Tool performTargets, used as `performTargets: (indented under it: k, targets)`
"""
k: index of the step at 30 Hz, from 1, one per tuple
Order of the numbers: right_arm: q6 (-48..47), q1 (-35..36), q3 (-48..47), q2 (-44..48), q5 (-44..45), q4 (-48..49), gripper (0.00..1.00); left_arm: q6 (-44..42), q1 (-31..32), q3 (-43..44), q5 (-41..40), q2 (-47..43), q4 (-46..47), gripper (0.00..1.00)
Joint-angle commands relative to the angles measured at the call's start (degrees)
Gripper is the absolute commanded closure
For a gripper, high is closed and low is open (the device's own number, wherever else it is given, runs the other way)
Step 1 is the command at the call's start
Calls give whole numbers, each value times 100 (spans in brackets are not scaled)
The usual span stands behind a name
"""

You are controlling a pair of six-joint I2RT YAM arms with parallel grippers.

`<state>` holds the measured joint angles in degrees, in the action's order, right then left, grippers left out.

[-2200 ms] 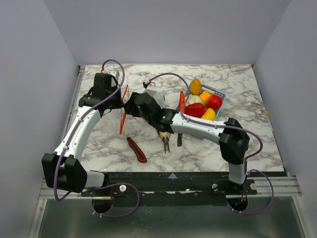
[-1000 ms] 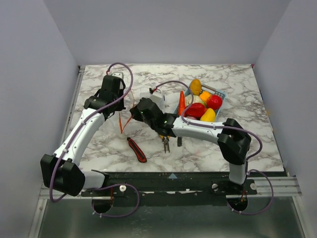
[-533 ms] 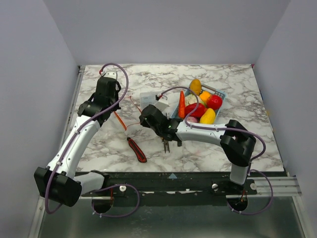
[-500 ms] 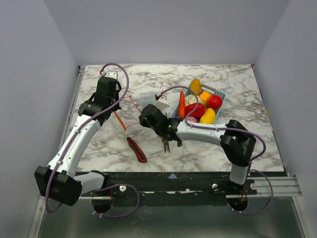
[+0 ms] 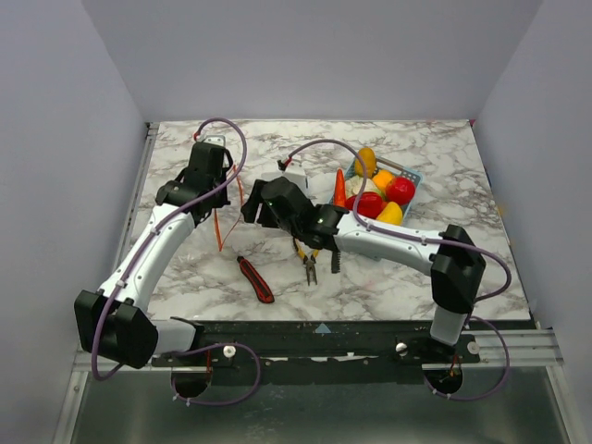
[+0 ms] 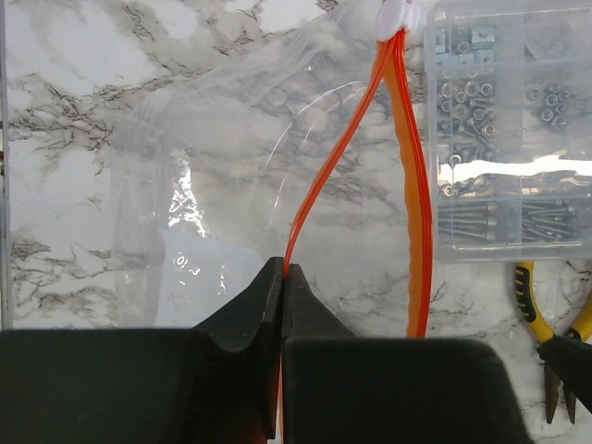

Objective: Place the food in the zip-top bag and seal the zipper
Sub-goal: Open the zipper of the food storage bag at the center of the board, then pick up the fake fruit from the bin.

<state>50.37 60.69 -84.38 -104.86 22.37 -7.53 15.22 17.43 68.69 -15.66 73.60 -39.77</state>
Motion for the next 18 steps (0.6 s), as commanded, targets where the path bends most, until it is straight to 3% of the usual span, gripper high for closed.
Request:
performTargets:
  k: [1, 6, 11, 18]
  targets:
    - [-206, 15, -268, 456, 109, -837, 27, 121, 6, 248, 66, 97, -166, 100]
    - [-5, 18, -13, 1082, 1029, -1172, 18, 130, 6, 282, 157, 135, -187, 100]
    - [332, -14, 1041, 1995, 2498, -1202, 12, 139, -11, 340, 227, 198, -229, 100]
    - [839, -710, 1416, 2552, 3204, -2683, 13, 139, -17, 319, 521, 196, -179, 100]
